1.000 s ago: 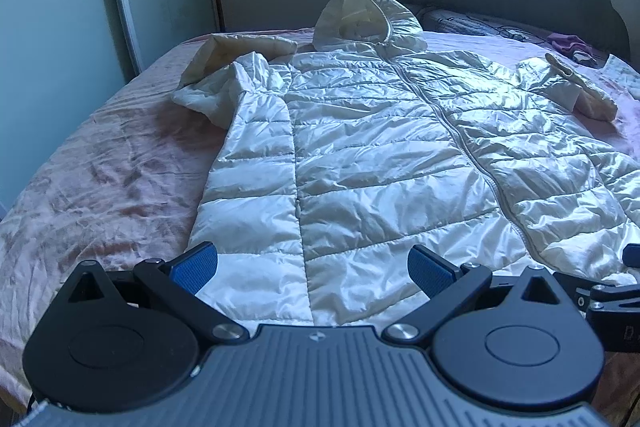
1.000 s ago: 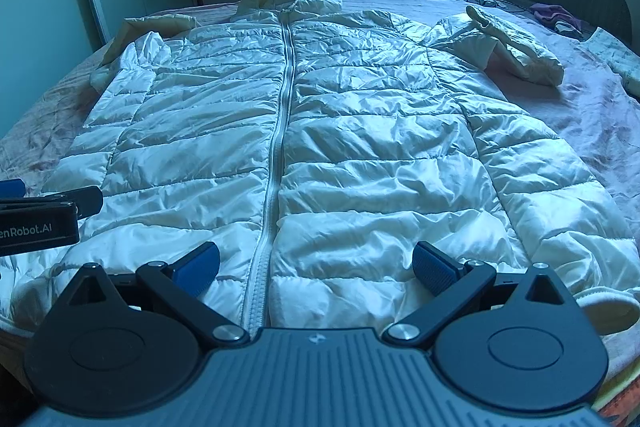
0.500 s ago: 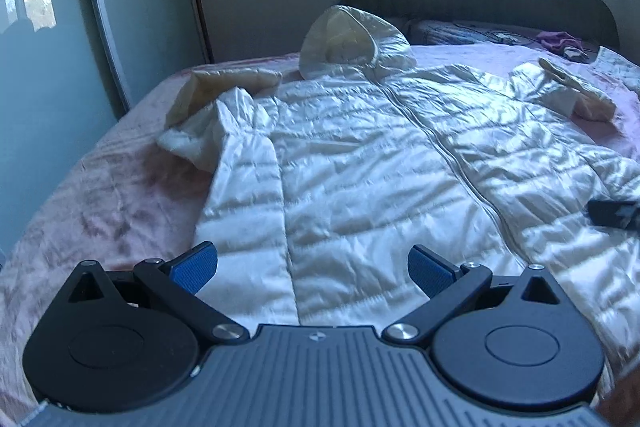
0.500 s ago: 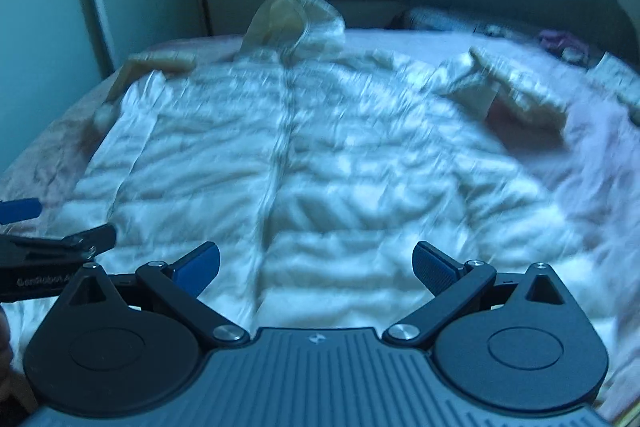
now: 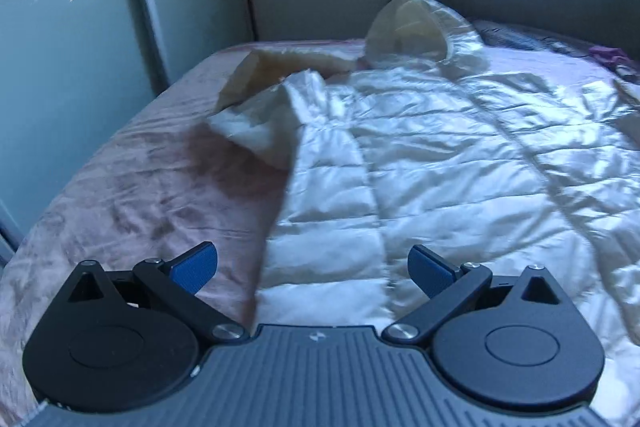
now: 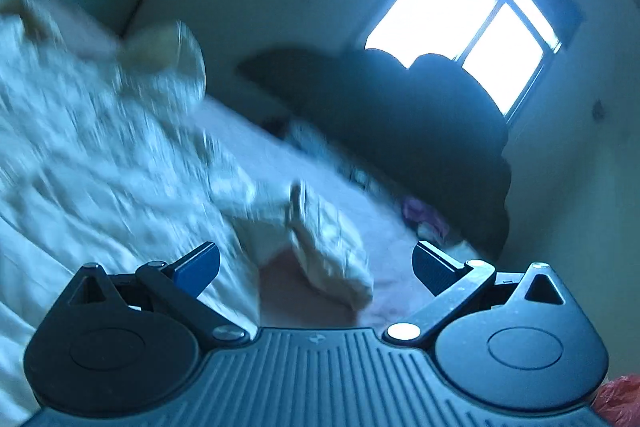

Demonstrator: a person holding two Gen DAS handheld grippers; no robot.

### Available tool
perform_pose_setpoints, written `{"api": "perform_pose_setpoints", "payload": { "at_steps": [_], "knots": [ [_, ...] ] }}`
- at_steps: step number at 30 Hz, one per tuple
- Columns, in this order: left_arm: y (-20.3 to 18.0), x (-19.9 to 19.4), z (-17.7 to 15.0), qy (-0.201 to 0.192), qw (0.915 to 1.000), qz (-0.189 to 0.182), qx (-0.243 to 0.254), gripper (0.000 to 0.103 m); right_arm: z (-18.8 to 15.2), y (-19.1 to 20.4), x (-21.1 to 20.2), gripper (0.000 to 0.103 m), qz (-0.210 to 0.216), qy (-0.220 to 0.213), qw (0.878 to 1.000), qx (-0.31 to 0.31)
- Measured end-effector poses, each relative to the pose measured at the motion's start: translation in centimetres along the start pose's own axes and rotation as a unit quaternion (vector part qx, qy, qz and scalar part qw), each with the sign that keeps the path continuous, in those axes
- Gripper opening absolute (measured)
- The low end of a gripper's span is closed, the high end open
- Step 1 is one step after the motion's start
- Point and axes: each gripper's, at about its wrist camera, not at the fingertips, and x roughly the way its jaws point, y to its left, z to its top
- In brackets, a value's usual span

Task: Fold small clothes
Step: 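Lower the right gripper onto the jacket sleeve cuff and close on it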

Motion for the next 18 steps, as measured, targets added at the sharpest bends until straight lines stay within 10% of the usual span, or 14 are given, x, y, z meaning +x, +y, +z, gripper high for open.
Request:
{"api": "perform_pose_setpoints", "payload": {
  "at_steps": [18],
  "knots": [
    [4.8, 7.1, 2.7, 0.009, 0.9941, 0.106, -0.020, 0.103, 1.0, 0.6, 11.7, 0.097, 0.020, -0.028, 0.999, -0.037]
  ]
}}
